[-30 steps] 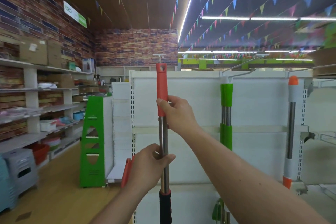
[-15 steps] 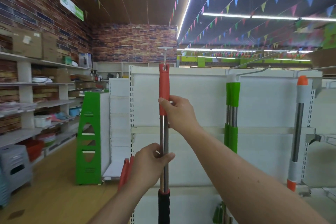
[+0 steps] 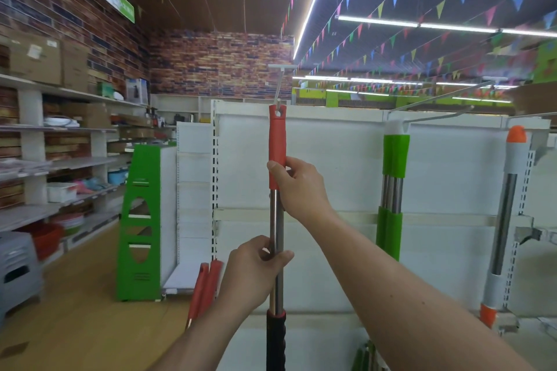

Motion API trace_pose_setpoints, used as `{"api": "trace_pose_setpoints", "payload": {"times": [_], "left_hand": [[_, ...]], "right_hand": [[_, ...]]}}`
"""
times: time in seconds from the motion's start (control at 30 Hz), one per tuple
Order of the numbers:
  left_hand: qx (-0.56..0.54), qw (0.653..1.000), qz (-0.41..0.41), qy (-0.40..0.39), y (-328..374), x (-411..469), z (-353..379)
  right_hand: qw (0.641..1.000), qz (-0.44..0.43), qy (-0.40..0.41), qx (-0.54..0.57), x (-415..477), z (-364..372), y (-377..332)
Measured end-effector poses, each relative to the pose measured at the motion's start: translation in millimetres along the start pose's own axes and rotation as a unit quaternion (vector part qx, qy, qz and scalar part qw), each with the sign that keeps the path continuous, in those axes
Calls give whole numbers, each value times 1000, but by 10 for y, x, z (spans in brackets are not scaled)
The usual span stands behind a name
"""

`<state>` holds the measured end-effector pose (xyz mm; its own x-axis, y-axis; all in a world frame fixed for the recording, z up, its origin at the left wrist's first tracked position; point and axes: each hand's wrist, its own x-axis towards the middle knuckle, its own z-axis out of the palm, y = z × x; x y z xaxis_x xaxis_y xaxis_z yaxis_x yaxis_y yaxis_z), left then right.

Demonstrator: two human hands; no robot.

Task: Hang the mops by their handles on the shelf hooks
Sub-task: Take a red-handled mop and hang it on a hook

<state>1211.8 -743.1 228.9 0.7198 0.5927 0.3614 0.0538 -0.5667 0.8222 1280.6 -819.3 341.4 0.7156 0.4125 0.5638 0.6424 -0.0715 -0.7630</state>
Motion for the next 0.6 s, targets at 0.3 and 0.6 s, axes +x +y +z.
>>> {"api": "trace_pose_setpoints", "payload": {"times": [0.3, 0.6], "left_hand": [[14, 1000, 2, -14, -132, 328, 85], [10, 1000, -1, -24, -265, 652, 135]], "right_hand": [[1000, 11, 0, -10, 254, 75, 160], [1000, 9, 17, -23, 515, 208, 317]]}}
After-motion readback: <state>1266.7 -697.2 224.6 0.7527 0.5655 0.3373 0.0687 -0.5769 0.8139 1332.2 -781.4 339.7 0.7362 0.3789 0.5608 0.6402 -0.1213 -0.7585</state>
